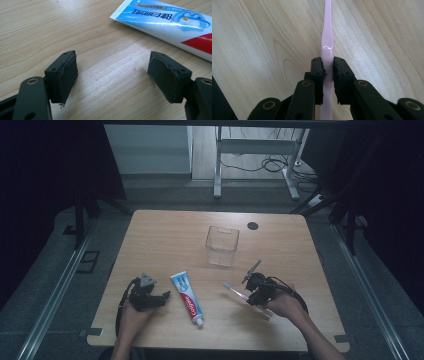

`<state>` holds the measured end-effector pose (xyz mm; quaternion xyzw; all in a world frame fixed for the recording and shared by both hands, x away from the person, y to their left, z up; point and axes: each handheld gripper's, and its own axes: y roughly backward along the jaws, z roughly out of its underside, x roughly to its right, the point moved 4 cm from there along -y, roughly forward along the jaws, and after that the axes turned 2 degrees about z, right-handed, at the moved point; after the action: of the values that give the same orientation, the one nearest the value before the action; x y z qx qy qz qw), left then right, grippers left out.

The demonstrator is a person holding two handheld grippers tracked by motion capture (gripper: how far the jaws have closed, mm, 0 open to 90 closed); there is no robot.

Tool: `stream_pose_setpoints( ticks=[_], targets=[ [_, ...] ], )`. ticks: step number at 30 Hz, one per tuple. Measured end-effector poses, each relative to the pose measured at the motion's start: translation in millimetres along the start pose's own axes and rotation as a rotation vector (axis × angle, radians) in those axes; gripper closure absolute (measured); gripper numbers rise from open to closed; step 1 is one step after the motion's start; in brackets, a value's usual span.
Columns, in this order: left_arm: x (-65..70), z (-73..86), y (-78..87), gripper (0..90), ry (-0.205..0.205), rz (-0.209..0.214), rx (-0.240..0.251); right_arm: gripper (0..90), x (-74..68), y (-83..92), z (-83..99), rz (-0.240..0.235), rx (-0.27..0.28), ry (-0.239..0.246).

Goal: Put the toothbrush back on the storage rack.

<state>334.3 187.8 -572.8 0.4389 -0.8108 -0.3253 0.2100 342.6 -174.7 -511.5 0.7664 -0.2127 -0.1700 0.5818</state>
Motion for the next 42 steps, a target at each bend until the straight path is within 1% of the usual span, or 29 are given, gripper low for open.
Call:
stream_pose_setpoints(
  ticks=[1, 2, 7, 8, 10, 13, 16, 29, 36, 40, 42],
  targets=[
    [0.0, 0.0, 0.0, 23.8, 0.0, 0.0, 0.0, 78.0, 1.4, 1.2, -0.5, 0.001, 0.007, 0.006],
    [0.0, 0.0, 0.0, 23.8, 0.0, 0.0, 0.0, 78.0, 1.5, 3.0, -1.2, 0.004, 0.008, -0.004],
    [-0.4, -0.1, 0.0, 23.8, -0.006, 0.0, -0.001, 78.1, 5.1, 9.5, -5.0, 0.005, 0.039, -0.008],
    [0.0, 0.0, 0.1, 23.8, 0.0, -0.001, -0.001, 78.0, 5.4, 10.8, -5.9, 0.003, 0.044, -0.013],
    [-0.8, 0.0, 0.5, 23.8, -0.011, 0.0, -0.007, 78.0, 6.9, 14.1, -7.8, -0.001, 0.057, -0.014],
    [-0.7, 0.0, 0.5, 23.8, -0.01, 0.0, -0.007, 78.1, 9.6, 20.0, -11.2, 0.005, 0.076, -0.022],
    [-0.7, 0.0, 0.5, 23.8, -0.01, 0.0, -0.007, 78.1, 13.1, 26.7, -14.6, 0.018, 0.098, -0.034],
    [-0.4, -0.1, 0.2, 23.8, -0.006, -0.001, -0.003, 78.1, 26.5, 53.3, -32.9, 0.025, 0.188, -0.093],
    [-0.4, -0.1, 0.2, 23.7, -0.005, 0.0, -0.004, 78.1, 34.6, 61.7, -44.5, 0.036, 0.228, -0.119],
    [-0.5, -0.1, 0.2, 23.7, -0.006, 0.0, -0.004, 78.1, 40.2, 65.3, -50.9, 0.033, 0.247, -0.128],
    [-0.4, -0.1, 0.2, 23.7, -0.006, 0.0, -0.003, 78.1, 43.3, 66.9, -54.2, 0.044, 0.254, -0.134]
  ],
)
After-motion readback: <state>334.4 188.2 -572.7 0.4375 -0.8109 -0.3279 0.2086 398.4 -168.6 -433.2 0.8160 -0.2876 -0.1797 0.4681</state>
